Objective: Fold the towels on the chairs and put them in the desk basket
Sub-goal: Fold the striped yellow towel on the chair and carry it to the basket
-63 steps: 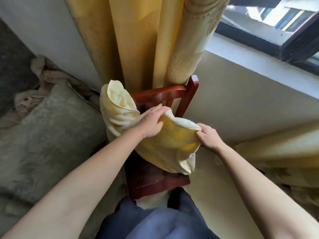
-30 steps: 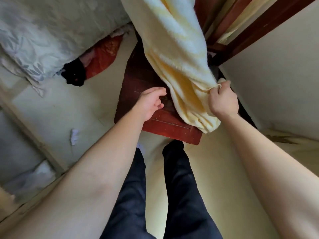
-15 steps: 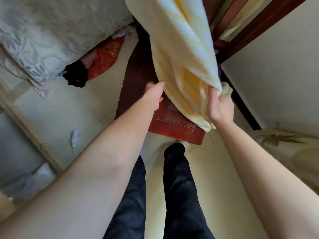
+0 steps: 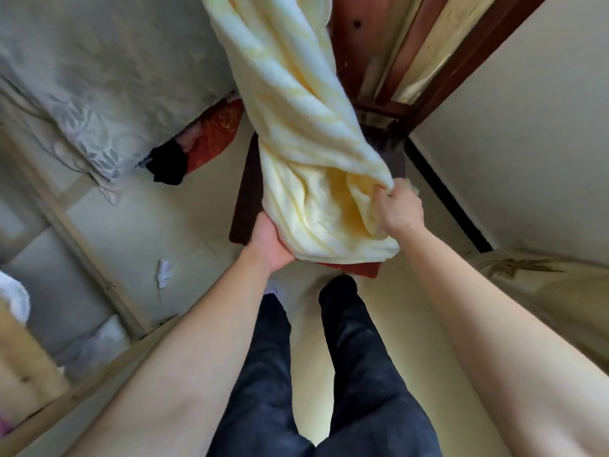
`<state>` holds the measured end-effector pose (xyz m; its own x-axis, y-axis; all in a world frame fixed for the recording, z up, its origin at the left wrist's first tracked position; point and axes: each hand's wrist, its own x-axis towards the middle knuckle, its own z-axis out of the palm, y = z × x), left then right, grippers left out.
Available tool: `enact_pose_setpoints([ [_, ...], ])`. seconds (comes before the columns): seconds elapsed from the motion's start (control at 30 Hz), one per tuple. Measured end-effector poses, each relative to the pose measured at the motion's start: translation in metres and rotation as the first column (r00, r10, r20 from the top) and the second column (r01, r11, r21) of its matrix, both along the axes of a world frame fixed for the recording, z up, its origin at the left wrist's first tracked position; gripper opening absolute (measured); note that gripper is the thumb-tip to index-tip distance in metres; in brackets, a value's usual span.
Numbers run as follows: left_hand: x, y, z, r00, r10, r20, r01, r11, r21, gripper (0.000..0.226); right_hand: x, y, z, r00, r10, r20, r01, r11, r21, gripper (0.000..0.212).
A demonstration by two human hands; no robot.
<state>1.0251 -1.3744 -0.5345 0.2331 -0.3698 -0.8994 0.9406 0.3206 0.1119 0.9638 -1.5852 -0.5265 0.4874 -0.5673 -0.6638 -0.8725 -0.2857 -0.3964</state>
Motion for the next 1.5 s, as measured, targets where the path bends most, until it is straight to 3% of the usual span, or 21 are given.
enact_pose_setpoints([
  [0.13,0.022,0.006,0.070,0.985,0.016,0.172,-0.022,0.999,0.037,0.048,0.010,0.000,0.052,0.987,0.142,0.071,-0.136,0.987,-0.087,0.043],
  [0.2,0.038,0.010,0.103,0.954,-0.066,0.291,0.031,0.992,0.123,0.044,0.020,0.004,0.082,0.973,0.212,0.095,-0.201,0.973,-0.114,0.050],
  [0.27,0.055,0.015,0.135,0.919,-0.194,0.344,0.083,0.946,0.312,0.037,0.030,0.011,0.110,0.961,0.231,0.152,-0.211,0.968,-0.134,0.050],
  [0.37,0.078,0.034,0.172,0.914,-0.198,0.353,-0.057,0.801,0.596,0.032,0.040,0.021,0.151,0.946,0.144,0.291,-0.117,0.987,-0.108,0.061],
  [0.53,0.106,0.040,0.241,0.813,-0.248,0.526,-0.173,0.760,0.626,0.015,0.048,0.020,0.228,0.914,0.107,0.391,-0.027,0.978,-0.205,0.050],
  [0.67,0.125,0.036,0.297,0.646,-0.385,0.659,-0.188,0.757,0.626,0.021,0.036,0.007,0.293,0.874,-0.144,0.465,0.275,0.934,-0.227,0.058],
  [0.73,0.132,0.042,0.327,0.605,-0.371,0.705,-0.155,0.813,0.561,0.020,0.022,0.006,0.332,0.718,-0.365,0.593,0.518,0.849,-0.105,0.057],
  [0.8,0.143,0.052,0.347,0.606,-0.326,0.726,-0.134,0.858,0.496,0.021,0.007,0.001,0.365,0.434,-0.575,0.694,0.718,0.686,0.119,0.049],
  [0.87,0.156,0.066,0.362,0.571,-0.336,0.749,-0.126,0.866,0.484,0.032,-0.013,-0.001,0.398,0.187,-0.663,0.725,0.794,0.537,0.286,0.043],
  [0.93,0.170,0.077,0.372,0.508,-0.403,0.761,-0.166,0.821,0.546,0.035,-0.036,-0.007,0.424,0.021,-0.693,0.721,0.812,0.433,0.393,0.034],
  [1.0,0.183,0.086,0.383,0.450,-0.498,0.741,-0.193,0.756,0.626,0.034,-0.066,-0.020,0.441,-0.057,-0.703,0.708,0.832,0.358,0.423,0.026],
  [1.1,0.191,0.099,0.398,0.282,-0.690,0.667,-0.268,0.610,0.745,0.037,-0.113,-0.031,0.451,-0.012,-0.730,0.683,0.881,0.315,0.352,0.040],
  [1.2,0.181,0.098,0.410,0.102,-0.853,0.512,-0.324,0.458,0.828,0.040,-0.138,-0.037,0.437,0.226,-0.753,0.617,0.826,0.485,0.289,0.029],
  [1.33,0.150,0.077,0.421,0.003,-0.875,0.484,-0.242,0.469,0.849,0.041,-0.140,-0.013,0.430,0.411,-0.731,0.545,0.740,0.616,0.269,0.064],
  [1.43,0.133,0.062,0.418,-0.022,-0.885,0.465,-0.137,0.463,0.875,0.045,-0.132,0.003,0.432,0.453,-0.635,0.626,0.659,0.711,0.245,0.042],
  [1.5,0.121,0.055,0.420,-0.085,-0.900,0.428,-0.078,0.434,0.898,0.056,-0.131,0.007,0.434,0.472,-0.592,0.653,0.611,0.754,0.242,0.030],
])
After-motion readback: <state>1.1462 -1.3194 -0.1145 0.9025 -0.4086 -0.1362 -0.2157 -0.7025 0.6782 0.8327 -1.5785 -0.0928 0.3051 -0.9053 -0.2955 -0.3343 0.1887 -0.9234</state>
